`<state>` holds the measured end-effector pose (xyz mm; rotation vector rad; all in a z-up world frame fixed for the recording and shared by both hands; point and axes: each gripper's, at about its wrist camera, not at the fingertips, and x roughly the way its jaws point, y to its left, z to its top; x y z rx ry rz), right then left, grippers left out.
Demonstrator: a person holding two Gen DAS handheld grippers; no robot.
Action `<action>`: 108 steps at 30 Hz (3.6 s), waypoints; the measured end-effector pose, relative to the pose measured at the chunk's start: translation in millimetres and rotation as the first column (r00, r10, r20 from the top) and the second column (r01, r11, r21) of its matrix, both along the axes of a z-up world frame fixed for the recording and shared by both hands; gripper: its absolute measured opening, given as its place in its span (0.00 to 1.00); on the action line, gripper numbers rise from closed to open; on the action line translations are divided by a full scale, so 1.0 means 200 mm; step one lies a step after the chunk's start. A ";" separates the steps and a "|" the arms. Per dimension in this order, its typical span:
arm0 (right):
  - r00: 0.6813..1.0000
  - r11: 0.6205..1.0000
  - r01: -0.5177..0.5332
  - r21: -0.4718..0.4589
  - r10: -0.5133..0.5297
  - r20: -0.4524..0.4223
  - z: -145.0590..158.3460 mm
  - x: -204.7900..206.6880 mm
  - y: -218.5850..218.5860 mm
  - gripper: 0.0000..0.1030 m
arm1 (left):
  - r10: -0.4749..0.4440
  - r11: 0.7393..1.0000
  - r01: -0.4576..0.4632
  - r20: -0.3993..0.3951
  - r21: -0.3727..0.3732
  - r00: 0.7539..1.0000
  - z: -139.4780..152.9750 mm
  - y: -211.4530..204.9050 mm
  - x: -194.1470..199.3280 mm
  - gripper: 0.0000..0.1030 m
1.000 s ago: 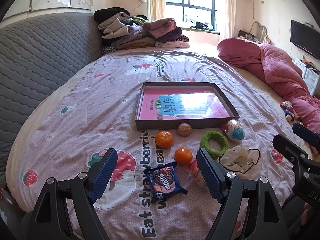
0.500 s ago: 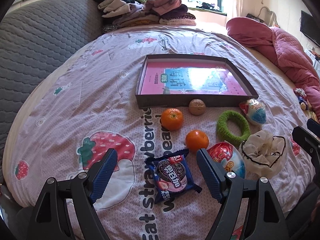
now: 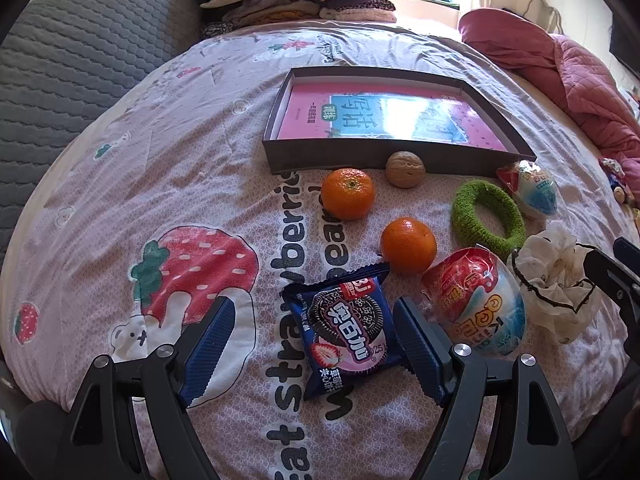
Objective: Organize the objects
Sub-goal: 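Close left tool on blue cookie packet while right tool grips cream mesh puff, then lift cookie packet with left tool while right tool lifts mesh puff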
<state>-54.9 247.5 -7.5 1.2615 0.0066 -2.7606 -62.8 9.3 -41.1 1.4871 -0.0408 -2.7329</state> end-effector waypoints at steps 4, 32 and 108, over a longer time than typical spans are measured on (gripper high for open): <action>1.000 1.000 0.007 -0.008 -0.007 0.027 -0.04 -0.03 0.01 0.73 | -0.002 1.000 0.001 0.015 0.008 1.000 -0.03 0.01 -0.02 0.80; 0.992 0.997 -0.071 0.036 0.067 0.107 -0.24 -0.09 -0.09 0.26 | -0.021 0.998 0.019 0.041 0.053 0.999 -0.18 0.04 -0.08 0.68; 0.960 0.986 -0.163 -0.043 0.149 -0.235 0.34 -0.26 -0.21 0.19 | -0.068 0.990 0.095 -0.228 0.108 0.971 0.36 0.02 -0.30 0.51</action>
